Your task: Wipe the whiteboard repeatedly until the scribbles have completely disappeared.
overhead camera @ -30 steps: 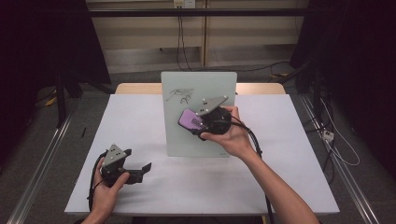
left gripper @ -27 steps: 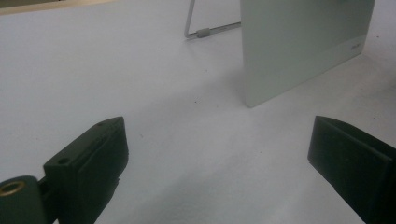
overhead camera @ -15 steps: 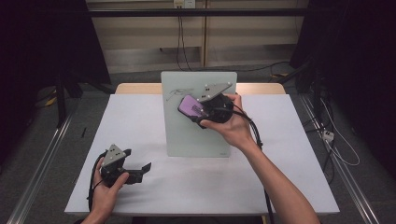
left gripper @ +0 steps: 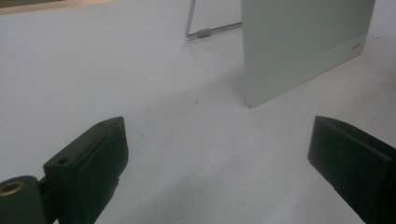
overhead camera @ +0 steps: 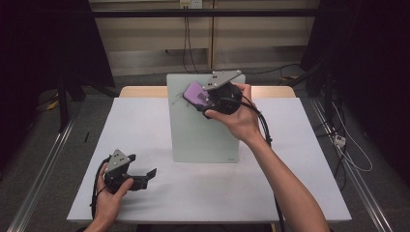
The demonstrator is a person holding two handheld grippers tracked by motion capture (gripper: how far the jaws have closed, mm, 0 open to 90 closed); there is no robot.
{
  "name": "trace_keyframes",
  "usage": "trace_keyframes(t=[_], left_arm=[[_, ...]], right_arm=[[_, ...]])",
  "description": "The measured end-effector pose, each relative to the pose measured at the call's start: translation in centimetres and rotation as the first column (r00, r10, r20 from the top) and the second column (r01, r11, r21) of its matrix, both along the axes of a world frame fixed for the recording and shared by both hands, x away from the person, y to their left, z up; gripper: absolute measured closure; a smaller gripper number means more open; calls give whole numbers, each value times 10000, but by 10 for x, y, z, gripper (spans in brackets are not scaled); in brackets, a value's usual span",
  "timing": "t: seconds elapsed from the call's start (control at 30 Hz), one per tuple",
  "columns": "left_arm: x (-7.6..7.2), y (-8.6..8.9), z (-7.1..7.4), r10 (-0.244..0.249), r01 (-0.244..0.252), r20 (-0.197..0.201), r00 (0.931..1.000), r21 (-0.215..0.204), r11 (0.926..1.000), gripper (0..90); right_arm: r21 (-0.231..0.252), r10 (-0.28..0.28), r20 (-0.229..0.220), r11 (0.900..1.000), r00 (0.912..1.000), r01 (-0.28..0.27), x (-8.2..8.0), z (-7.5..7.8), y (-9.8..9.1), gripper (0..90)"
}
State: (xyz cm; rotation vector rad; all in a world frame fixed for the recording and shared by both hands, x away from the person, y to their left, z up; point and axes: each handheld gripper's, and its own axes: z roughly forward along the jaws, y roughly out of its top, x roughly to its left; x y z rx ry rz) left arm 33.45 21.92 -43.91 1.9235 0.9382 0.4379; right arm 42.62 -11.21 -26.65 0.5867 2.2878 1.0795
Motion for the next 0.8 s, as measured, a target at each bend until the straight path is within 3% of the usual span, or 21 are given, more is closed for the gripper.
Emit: trace_keyframes(t=[0.17,0.8], left_arm=[[0,-1,0,-23,23,5,10000,33,10000,51],[0,-1,0,-34,34,19,10000,68,10000,51]], right_arm=[[-646,141,106,9978,9998,-134,-4,-8,10,421],[-819,906,-903,9918,9918,-980,-13,-53,31,420]])
